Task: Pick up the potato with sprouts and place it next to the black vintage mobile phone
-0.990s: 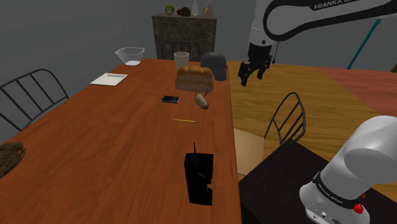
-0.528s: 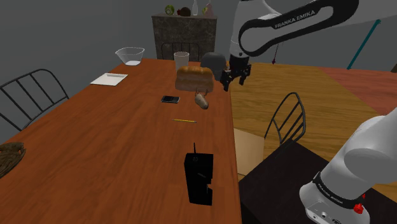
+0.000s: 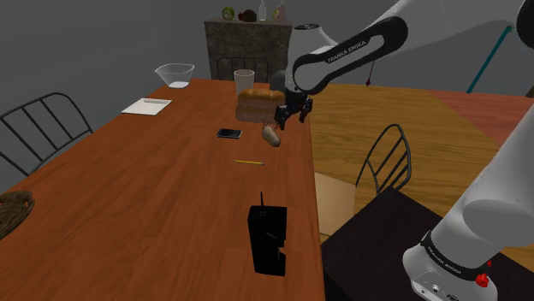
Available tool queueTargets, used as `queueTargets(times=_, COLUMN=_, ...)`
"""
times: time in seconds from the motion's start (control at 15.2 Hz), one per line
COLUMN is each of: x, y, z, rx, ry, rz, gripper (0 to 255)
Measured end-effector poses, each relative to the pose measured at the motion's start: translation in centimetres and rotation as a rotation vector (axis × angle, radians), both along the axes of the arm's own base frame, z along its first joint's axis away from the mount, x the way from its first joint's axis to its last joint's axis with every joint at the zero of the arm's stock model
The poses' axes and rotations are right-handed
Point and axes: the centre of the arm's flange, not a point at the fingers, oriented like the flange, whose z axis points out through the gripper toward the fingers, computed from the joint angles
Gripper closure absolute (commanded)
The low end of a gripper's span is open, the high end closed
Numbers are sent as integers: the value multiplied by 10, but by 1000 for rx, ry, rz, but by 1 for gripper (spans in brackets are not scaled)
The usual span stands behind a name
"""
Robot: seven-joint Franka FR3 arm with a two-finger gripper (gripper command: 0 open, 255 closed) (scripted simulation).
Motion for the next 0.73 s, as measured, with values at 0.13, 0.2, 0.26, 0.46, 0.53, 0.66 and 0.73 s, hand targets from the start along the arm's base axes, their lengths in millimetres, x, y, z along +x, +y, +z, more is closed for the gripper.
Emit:
queueTargets(times=0.13, x=21, y=6, z=-15, rx=4, ry=-7, rz=-3, gripper=0)
queueTargets(times=0.2, x=31, y=8, z=-21, rx=6, ry=-11, rz=-4, gripper=0)
queueTargets(times=0.26, x=41, y=10, z=-28, rx=8, ry=-15, rz=-6, gripper=0)
queueTargets(times=0.46, x=68, y=16, z=-49, rx=13, ry=-25, rz=-11, gripper=0)
queueTargets(times=0.53, x=72, y=18, z=-53, rx=14, ry=-27, rz=-12, gripper=0)
queueTargets(times=0.66, x=76, y=19, z=-64, rx=14, ry=-28, rz=-12, gripper=0)
queueTargets(times=0.73, x=78, y=19, z=-70, rx=14, ry=-28, rz=-12, gripper=0)
